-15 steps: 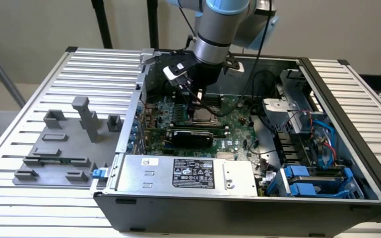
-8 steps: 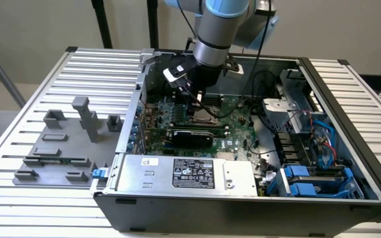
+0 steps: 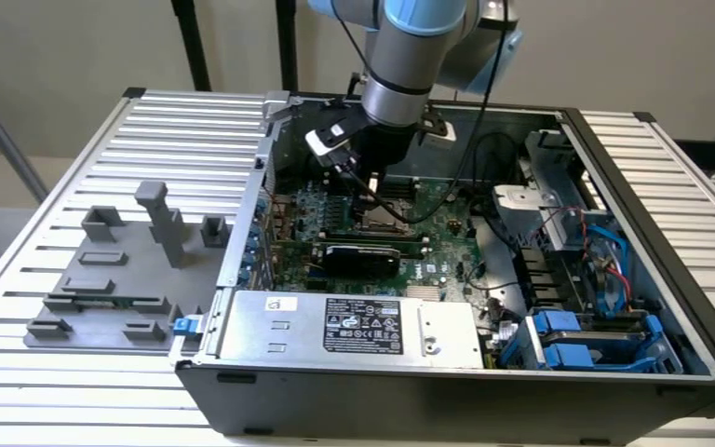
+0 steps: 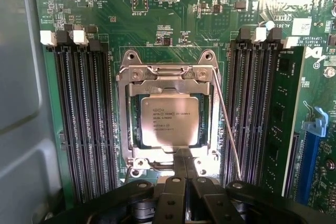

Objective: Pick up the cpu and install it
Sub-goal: 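Close the cpu cover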

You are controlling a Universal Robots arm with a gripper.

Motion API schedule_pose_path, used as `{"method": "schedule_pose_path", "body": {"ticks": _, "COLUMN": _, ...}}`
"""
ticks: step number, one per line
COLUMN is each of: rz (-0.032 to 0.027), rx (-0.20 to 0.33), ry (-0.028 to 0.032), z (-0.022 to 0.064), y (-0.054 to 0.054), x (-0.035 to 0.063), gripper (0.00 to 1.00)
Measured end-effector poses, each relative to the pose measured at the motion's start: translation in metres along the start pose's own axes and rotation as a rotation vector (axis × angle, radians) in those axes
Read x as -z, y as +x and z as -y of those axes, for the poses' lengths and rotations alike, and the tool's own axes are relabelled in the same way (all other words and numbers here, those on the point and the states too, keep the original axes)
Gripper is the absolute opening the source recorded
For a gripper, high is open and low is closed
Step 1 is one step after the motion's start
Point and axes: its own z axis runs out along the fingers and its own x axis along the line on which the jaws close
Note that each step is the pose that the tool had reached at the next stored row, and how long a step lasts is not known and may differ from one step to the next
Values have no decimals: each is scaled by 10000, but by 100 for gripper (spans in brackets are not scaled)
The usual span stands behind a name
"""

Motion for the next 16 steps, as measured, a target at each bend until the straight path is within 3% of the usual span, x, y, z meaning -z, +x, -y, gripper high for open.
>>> {"method": "schedule_pose_path", "body": {"ticks": 3, "rz": -9, "rx": 1, "ry": -2, "z": 1, "y": 0, "x": 4, "gripper": 11}}
{"method": "schedule_pose_path", "body": {"ticks": 8, "rz": -14, "rx": 2, "ry": -1, "z": 23, "y": -9, "x": 93, "gripper": 11}}
{"method": "schedule_pose_path", "body": {"ticks": 16, "rz": -16, "rx": 2, "ry": -1, "z": 138, "y": -49, "x": 139, "gripper": 11}}
